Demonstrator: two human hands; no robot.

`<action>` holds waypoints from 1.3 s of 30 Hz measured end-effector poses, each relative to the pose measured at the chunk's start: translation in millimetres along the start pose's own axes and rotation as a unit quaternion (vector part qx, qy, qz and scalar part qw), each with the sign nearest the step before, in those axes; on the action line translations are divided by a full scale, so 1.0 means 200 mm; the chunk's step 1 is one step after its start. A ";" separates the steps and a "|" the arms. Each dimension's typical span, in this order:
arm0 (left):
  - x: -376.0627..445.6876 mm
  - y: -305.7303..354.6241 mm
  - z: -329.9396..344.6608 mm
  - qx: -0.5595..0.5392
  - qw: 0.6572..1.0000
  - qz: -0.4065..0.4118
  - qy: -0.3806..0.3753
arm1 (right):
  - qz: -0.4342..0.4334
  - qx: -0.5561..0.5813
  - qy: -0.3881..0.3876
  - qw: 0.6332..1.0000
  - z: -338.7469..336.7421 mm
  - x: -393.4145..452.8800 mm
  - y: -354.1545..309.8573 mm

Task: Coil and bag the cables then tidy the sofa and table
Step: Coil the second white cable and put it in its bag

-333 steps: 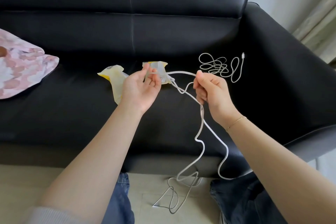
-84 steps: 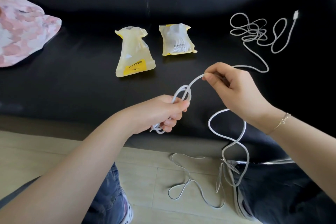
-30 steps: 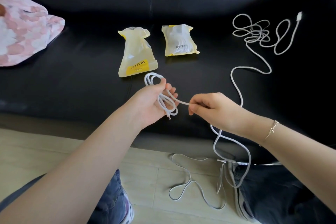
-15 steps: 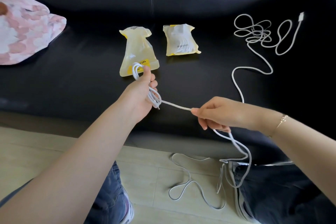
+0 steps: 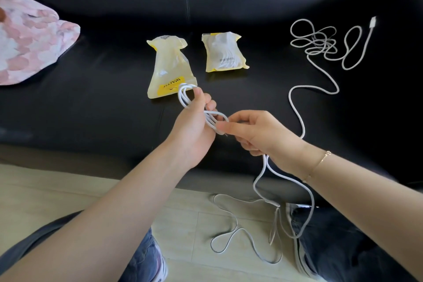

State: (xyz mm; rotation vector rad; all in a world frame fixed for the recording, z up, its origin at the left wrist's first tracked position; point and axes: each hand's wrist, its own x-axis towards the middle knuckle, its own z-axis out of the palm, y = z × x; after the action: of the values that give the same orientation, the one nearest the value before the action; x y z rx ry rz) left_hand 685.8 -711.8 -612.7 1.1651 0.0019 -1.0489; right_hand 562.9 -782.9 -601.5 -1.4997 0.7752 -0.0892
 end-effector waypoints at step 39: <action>-0.01 0.22 -0.18 0.247 0.950 0.169 0.084 | 0.000 -0.200 -0.150 0.968 -0.19 0.00 -0.03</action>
State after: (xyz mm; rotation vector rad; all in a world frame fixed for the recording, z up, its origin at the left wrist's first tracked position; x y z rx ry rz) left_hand 731.3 -683.7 -594.1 1.6393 -0.3337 -0.6546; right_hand 546.7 -816.3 -591.6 -1.8397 0.5664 0.3074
